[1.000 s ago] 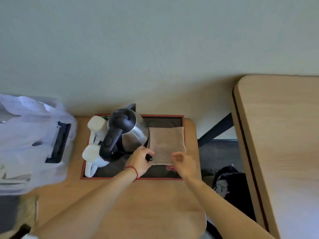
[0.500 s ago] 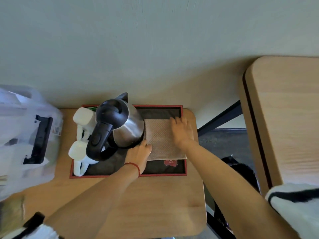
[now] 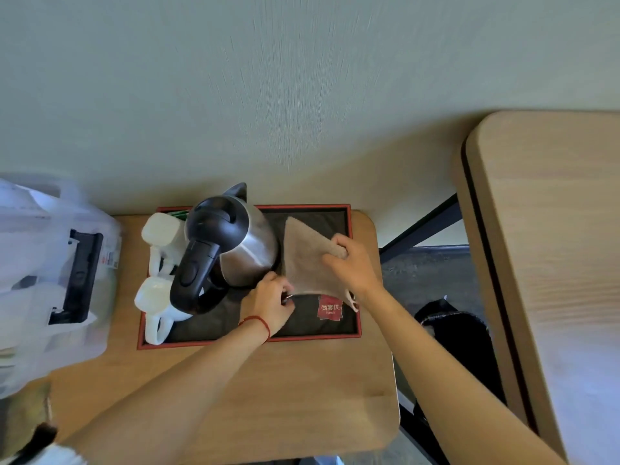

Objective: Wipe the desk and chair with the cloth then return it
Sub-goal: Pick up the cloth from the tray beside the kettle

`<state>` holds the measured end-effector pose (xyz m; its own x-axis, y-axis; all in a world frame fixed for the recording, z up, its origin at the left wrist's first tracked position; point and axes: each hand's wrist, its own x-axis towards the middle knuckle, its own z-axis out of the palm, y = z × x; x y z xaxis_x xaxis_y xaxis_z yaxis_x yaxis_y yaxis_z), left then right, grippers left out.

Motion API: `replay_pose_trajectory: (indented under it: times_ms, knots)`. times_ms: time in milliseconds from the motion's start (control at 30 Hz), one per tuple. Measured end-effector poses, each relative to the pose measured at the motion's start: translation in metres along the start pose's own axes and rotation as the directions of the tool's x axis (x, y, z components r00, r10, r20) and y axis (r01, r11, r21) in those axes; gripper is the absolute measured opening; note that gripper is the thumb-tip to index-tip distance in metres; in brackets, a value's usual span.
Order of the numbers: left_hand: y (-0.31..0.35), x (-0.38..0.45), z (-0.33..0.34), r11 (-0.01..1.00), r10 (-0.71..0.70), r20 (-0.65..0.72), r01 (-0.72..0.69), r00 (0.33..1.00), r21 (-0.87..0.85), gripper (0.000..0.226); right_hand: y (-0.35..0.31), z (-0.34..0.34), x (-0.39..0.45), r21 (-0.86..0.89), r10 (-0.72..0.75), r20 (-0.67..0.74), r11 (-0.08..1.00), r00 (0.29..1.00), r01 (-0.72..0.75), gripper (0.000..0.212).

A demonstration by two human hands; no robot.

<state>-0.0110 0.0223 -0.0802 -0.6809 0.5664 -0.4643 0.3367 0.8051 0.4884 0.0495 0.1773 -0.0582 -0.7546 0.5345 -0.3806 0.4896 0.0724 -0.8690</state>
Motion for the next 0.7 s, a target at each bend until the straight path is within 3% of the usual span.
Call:
replay_pose_trajectory:
  times_ms: [67, 133, 167, 267, 333, 433, 533, 600, 667, 700]
  knots:
    - [0.015, -0.001, -0.009, 0.964, -0.048, -0.056, 0.031, 0.997, -0.263, 0.021, -0.013, -0.004, -0.016, 0.032, -0.049, -0.04, 0.998, 0.998, 0.05, 0.038]
    - [0.033, -0.004, -0.027, 0.834, -0.095, -0.041, 0.057, 0.995, -0.549, 0.026, -0.031, -0.013, -0.034, 0.041, -0.126, -0.082, 0.991, 0.989, 0.129, 0.039]
    - [0.043, -0.007, -0.038, 0.761, -0.095, 0.002, 0.074, 0.995, -0.645, 0.039, -0.042, -0.018, -0.043, 0.04, -0.165, -0.106, 0.985, 0.981, 0.17, 0.037]
    - [0.07, -0.023, -0.079, 0.614, -0.046, 0.138, 0.137, 0.989, -0.777, 0.102, -0.084, -0.037, -0.074, 0.077, -0.242, -0.141, 0.964, 0.96, 0.254, 0.027]
    - [0.087, -0.037, -0.115, 0.589, 0.081, 0.183, 0.101, 0.98, -0.802, 0.113, -0.116, -0.056, -0.096, 0.133, -0.268, -0.144, 0.949, 0.953, 0.287, 0.019]
    - [0.12, -0.069, -0.173, 0.599, 0.252, 0.194, 0.005, 0.948, -0.801, 0.079, -0.166, -0.096, -0.136, 0.158, -0.266, -0.239, 0.938, 0.934, 0.308, 0.012]
    - [0.161, -0.109, -0.216, 0.57, 0.32, 0.119, -0.091, 0.94, -0.816, 0.049, -0.207, -0.141, -0.184, 0.197, -0.089, -0.412, 0.963, 0.907, 0.184, 0.028]
    - [0.192, -0.138, -0.232, 0.536, 0.353, 0.085, -0.127, 0.932, -0.834, 0.033, -0.224, -0.169, -0.221, 0.368, 0.078, -0.322, 0.929, 0.944, 0.048, 0.056]
    - [0.223, -0.166, -0.242, 0.524, 0.35, 0.064, -0.139, 0.935, -0.84, 0.027, -0.23, -0.191, -0.259, 0.565, 0.103, -0.165, 0.825, 0.981, 0.009, 0.083]
    - [0.237, -0.18, -0.245, 0.515, 0.353, 0.057, -0.142, 0.934, -0.846, 0.034, -0.229, -0.197, -0.278, 0.595, 0.085, -0.14, 0.804, 0.986, 0.016, 0.096]
